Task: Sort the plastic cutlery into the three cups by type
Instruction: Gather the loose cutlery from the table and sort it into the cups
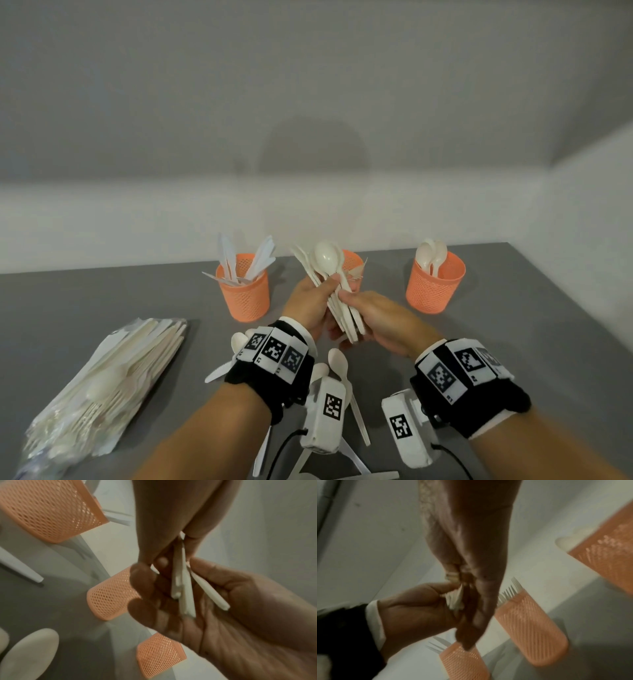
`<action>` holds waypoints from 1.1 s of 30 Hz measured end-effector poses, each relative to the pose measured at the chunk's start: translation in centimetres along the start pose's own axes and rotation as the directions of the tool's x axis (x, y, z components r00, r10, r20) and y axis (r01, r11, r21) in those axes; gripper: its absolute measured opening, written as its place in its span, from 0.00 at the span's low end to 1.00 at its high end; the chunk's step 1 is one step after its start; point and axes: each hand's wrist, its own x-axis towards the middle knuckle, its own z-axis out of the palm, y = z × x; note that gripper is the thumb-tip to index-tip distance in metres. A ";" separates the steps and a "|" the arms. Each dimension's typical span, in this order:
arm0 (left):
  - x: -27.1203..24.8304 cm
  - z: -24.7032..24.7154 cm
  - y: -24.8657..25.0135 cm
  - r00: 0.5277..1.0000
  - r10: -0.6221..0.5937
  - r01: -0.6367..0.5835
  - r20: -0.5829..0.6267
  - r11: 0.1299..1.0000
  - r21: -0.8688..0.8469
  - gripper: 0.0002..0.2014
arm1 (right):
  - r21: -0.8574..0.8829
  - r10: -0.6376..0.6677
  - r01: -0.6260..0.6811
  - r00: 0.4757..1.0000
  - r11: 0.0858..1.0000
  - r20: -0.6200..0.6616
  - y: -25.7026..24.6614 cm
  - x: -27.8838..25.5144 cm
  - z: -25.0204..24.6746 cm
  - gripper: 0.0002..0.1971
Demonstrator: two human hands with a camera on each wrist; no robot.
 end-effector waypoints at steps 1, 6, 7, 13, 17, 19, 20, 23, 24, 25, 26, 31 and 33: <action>0.2 -0.1 -0.2 0.999 -0.008 0.007 -0.050 1.000 -0.026 0.16 | -0.084 0.000 -0.001 1.000 0.996 -0.018 0.0 -0.1 0.0 0.16; 0.6 -0.7 -0.7 0.984 -0.006 -0.021 -0.176 0.988 -0.153 0.12 | -0.517 -0.168 0.079 0.977 0.852 -0.128 0.6 0.0 0.4 0.13; 0.7 -0.8 -0.7 0.982 -0.002 -0.029 -0.189 0.987 -0.161 0.11 | -0.541 -0.212 0.109 0.968 0.834 -0.132 0.8 0.1 0.7 0.13; 0.6 -1.0 0.1 0.988 -0.031 0.003 -0.150 0.983 -0.185 0.10 | -0.558 -0.507 0.300 0.822 0.774 -0.261 1.6 0.9 1.7 0.11; -0.4 -0.9 0.0 0.995 -0.089 0.096 0.037 0.965 -0.243 0.18 | -0.521 -0.530 0.350 0.811 0.778 -0.246 0.6 1.3 2.7 0.09; -0.7 -0.9 0.0 0.991 -0.097 0.117 0.087 0.956 -0.268 0.19 | -0.559 -0.524 0.312 0.809 0.768 -0.268 0.4 1.6 2.7 0.09; -0.8 -0.9 -0.1 0.991 -0.091 0.115 0.099 0.954 -0.276 0.20 | -0.566 -0.523 0.305 0.807 0.766 -0.273 0.3 1.6 2.6 0.09; -0.9 -0.9 -0.3 0.991 -0.091 0.114 0.102 0.960 -0.256 0.20 | -0.590 -0.537 0.315 0.807 0.744 -0.246 0.2 1.7 2.5 0.08; -0.9 -0.8 -0.5 0.991 -0.092 0.112 0.095 0.966 -0.234 0.21 | -0.604 -0.535 0.309 0.811 0.735 -0.236 0.2 1.8 2.5 0.07; -0.8 -0.8 -0.6 0.993 -0.087 0.104 0.084 0.970 -0.219 0.21 | -0.623 -0.530 0.294 0.815 0.725 -0.233 0.1 1.8 2.5 0.07; -0.8 -0.7 -0.8 0.994 -0.078 0.092 0.071 0.974 -0.209 0.21 | -0.641 -0.527 0.280 0.818 0.715 -0.230 0.1 1.9 2.4 0.06; -0.6 -1.0 -1.3 1.000 -0.015 0.015 0.001 0.994 -0.109 0.17 | -0.649 -0.475 0.287 0.870 0.705 -0.130 -0.1 1.9 2.1 0.11; -0.7 -1.1 -1.2 0.999 0.021 -0.023 -0.040 0.998 -0.053 0.14 | -0.628 -0.432 0.269 0.894 0.730 -0.119 0.0 2.1 1.9 0.06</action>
